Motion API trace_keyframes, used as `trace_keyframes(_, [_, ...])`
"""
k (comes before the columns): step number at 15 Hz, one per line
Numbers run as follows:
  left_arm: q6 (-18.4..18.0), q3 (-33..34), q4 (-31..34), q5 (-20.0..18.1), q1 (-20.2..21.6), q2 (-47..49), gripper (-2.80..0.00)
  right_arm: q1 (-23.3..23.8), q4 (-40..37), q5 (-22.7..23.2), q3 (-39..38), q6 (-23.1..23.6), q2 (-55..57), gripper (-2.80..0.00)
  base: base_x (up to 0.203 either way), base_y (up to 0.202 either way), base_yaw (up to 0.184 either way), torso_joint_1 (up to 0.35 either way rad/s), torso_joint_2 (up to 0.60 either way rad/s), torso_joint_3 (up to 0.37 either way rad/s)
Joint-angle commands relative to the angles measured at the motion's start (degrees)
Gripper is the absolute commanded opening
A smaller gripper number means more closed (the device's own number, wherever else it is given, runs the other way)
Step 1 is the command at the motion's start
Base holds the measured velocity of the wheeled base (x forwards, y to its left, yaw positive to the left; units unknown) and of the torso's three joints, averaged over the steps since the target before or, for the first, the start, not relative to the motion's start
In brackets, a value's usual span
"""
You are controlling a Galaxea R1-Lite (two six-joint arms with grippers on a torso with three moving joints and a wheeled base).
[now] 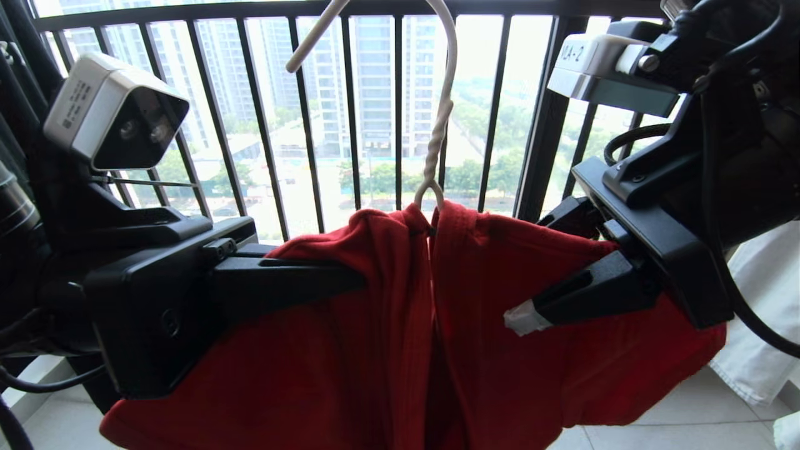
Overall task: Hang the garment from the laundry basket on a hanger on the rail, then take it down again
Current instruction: Hang the clothes rack on the clothesline
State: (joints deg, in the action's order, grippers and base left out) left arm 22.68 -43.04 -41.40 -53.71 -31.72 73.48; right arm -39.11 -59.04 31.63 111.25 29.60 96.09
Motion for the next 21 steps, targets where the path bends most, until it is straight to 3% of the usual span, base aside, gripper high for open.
trace_keyframes(1, [0.51, 0.07, -0.34, -0.25, 0.43, -0.09, -2.8, -1.11, -0.29, 0.18, 0.17, 0.11, -0.11, -2.8, 0.0, 0.0, 0.0, 0.0, 0.0, 0.0])
trace_keyframes(3, [0.9, -0.2, -0.4, -0.17, 0.7, -0.1, -2.8, -1.77, -0.29, 0.18, 0.19, -0.24, -0.38, -2.8, 0.0, 0.0, 0.0, 0.0, 0.0, 0.0])
trace_keyframes(5, [2.19, -0.72, -0.34, -0.17, 1.06, -0.28, -2.8, -3.36, -0.16, 0.11, 0.19, -3.68, -1.41, -2.8, 0.0, 0.0, 0.0, 0.0, 0.0, 0.0])
trace_keyframes(12, [3.68, -2.83, 0.45, -0.08, 1.67, -1.24, -2.8, -3.52, 0.06, 0.01, 0.19, -3.93, -2.48, -2.8, 0.0, 0.0, 0.0, 0.0, 0.0, 0.0])
trace_keyframes(13, [3.49, -2.48, 0.38, -0.12, 1.67, -1.33, 0.0, -3.6, 0.06, 0.01, 0.28, -3.93, -2.56, -2.8, 0.0, 0.0, 0.0, 0.0, 0.0, 0.0])
trace_keyframes(19, [3.46, -1.89, 0.42, -0.22, 1.74, -4.56, 0.0, -3.87, 0.22, -1.15, 0.37, -4.11, -3.48, -2.8, 0.0, 0.0, 0.0, 0.0, 0.0, 0.0])
trace_keyframes(21, [3.5, -2.07, 0.44, -0.1, 3.53, -7.02, 0.0, -3.7, 0.15, -1.4, 0.37, -4.25, -4.4, -2.8, 0.0, 0.0, 0.0, 0.0, 0.0, 0.0])
